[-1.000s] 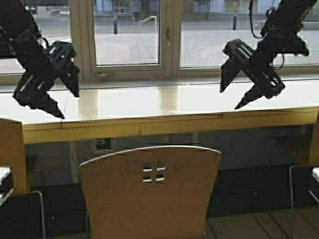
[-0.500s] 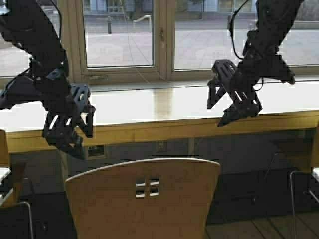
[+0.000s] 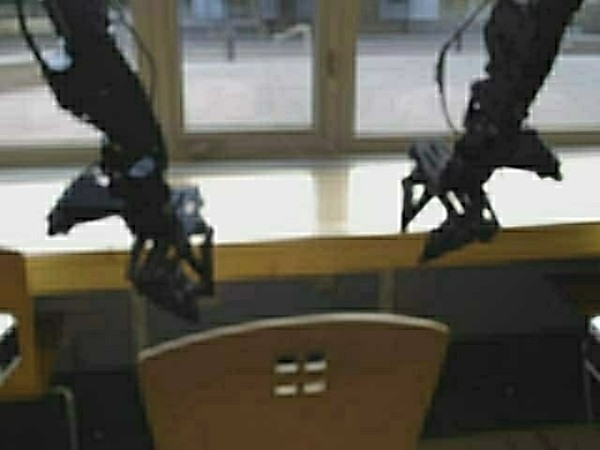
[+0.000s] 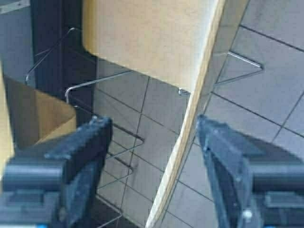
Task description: Push the chairs under the table
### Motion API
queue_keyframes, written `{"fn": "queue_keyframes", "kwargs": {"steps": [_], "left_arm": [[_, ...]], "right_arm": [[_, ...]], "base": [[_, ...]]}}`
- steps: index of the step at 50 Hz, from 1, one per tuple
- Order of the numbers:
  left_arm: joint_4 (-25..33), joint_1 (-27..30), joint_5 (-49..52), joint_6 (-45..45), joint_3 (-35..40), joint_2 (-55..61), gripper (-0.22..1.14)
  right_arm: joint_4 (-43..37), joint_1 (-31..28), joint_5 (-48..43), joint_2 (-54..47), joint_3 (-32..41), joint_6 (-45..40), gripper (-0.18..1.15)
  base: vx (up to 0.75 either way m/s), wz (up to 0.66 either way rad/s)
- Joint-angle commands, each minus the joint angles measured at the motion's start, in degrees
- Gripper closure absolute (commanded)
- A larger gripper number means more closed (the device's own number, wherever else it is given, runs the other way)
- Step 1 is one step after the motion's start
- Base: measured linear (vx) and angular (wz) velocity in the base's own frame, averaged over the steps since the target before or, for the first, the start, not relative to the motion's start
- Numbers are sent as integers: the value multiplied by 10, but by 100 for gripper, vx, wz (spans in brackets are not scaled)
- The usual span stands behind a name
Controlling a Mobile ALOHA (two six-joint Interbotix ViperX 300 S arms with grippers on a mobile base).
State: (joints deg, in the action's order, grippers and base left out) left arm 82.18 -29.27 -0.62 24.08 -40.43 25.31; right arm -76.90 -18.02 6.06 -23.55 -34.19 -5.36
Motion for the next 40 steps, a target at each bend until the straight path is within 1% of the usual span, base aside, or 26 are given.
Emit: {"fn": "queue_keyframes", "kwargs": {"steps": [1, 12, 21, 40], "left_arm": [[1, -4, 18, -1, 23, 15, -2], [1, -4, 20, 1, 30, 32, -2], [1, -6, 22, 1, 27, 35, -2], [4, -44, 36, 10, 29, 59, -2]], "right_arm": [[-3, -1, 11, -11, 0, -1, 6], [-5, -1, 19, -47, 11, 0, 6], [-7, -1, 25, -59, 4, 1, 6], [-6, -1, 25, -61, -54, 1, 6]], "base": [[8, 7], [6, 4], [6, 5], [9, 7]]}}
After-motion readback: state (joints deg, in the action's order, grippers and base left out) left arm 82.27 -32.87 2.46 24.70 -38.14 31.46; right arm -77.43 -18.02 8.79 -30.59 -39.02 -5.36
